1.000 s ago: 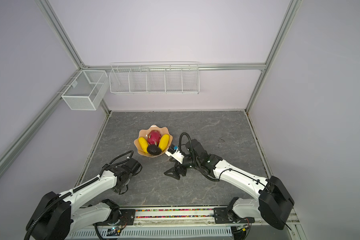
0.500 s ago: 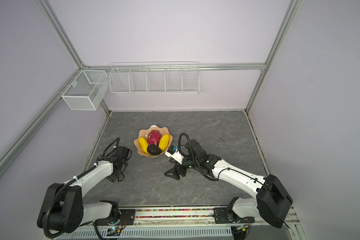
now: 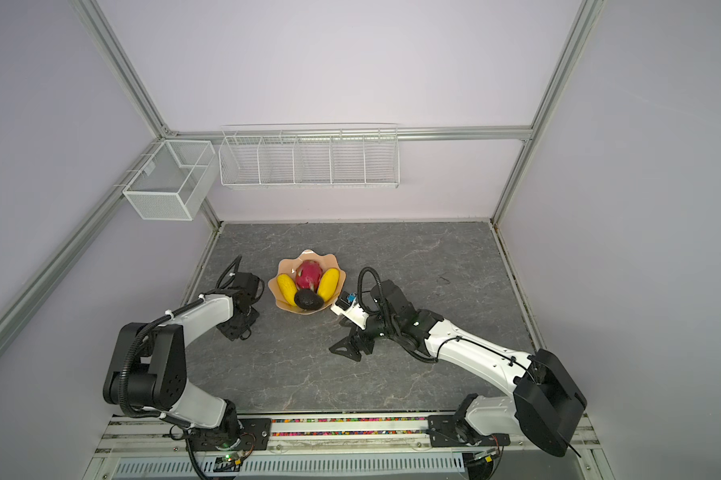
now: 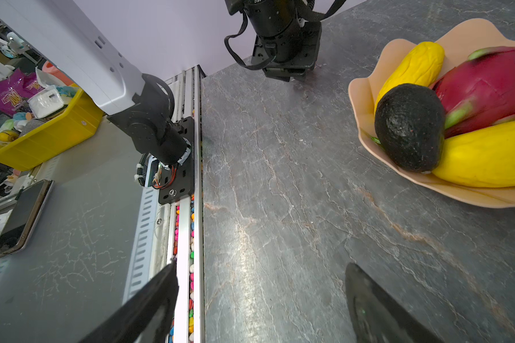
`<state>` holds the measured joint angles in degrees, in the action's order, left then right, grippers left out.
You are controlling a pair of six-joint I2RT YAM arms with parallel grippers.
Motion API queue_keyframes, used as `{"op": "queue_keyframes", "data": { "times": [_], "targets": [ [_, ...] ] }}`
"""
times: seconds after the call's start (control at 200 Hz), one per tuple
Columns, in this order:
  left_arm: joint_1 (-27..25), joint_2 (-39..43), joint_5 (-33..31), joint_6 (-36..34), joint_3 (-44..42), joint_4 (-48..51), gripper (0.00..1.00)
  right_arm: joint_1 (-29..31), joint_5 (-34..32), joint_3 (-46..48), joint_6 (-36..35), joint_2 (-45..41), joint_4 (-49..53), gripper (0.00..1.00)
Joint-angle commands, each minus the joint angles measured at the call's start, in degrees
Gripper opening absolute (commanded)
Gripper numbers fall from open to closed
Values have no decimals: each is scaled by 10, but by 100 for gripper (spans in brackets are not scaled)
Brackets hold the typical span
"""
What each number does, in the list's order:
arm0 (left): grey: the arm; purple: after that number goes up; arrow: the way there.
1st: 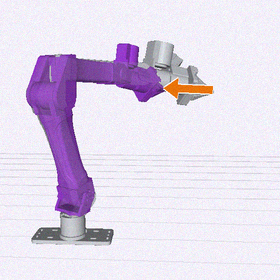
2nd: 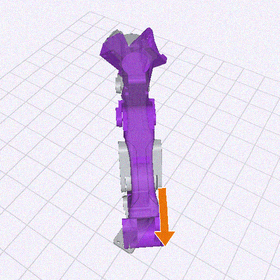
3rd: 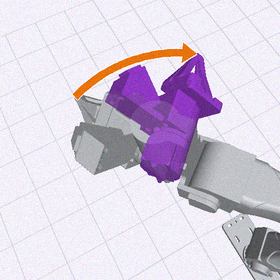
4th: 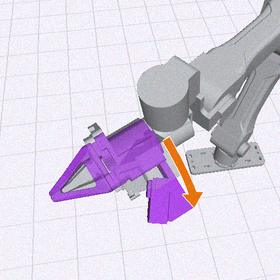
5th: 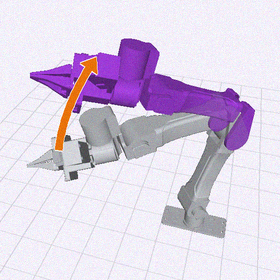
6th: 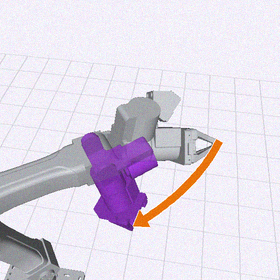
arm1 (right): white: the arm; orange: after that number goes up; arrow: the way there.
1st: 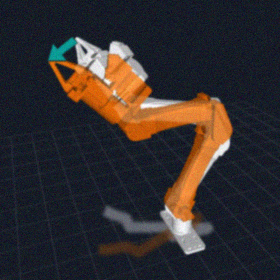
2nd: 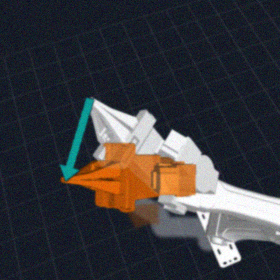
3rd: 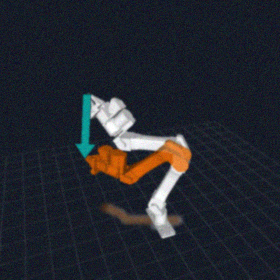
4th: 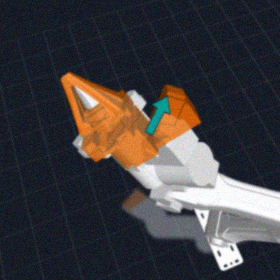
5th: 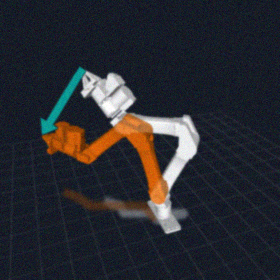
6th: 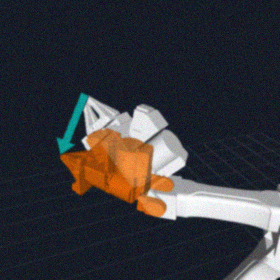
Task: Place and organize the fake fruits in the fruit bowl
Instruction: 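Lower the left gripper over the red fruit near the robot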
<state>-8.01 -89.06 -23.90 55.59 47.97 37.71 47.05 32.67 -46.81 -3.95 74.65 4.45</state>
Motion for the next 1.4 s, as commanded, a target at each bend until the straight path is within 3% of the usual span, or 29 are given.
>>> {"op": "queue_keyframes", "data": {
  "times": [0.0, 0.135, 0.405, 0.61, 0.795, 1.009, 1.394],
  "targets": [
    [4, 13, 0, -35, 20, 2, 35, 3, 2, 11, -16, -11, 5, 88],
    [5, 32, 35, -56, 37, 36, 60, 3, 5, 8, -19, -2, 2, 89],
    [14, 43, -56, -42, 79, 73, 76, 3, 22, 5, -18, 14, -6, 89],
    [81, -30, -53, -69, 141, 112, 78, 1, 20, 14, -24, 7, -7, 88],
    [139, -63, -9, -87, 164, 126, 78, -1, 32, 19, -24, 17, -17, 88],
    [153, -119, 23, -127, 209, 156, 79, -11, 43, 21, -25, 29, -23, 88],
    [154, -148, 18, -98, 222, 222, 73, -26, 37, 31, -31, 22, -17, 88]
  ]
}}
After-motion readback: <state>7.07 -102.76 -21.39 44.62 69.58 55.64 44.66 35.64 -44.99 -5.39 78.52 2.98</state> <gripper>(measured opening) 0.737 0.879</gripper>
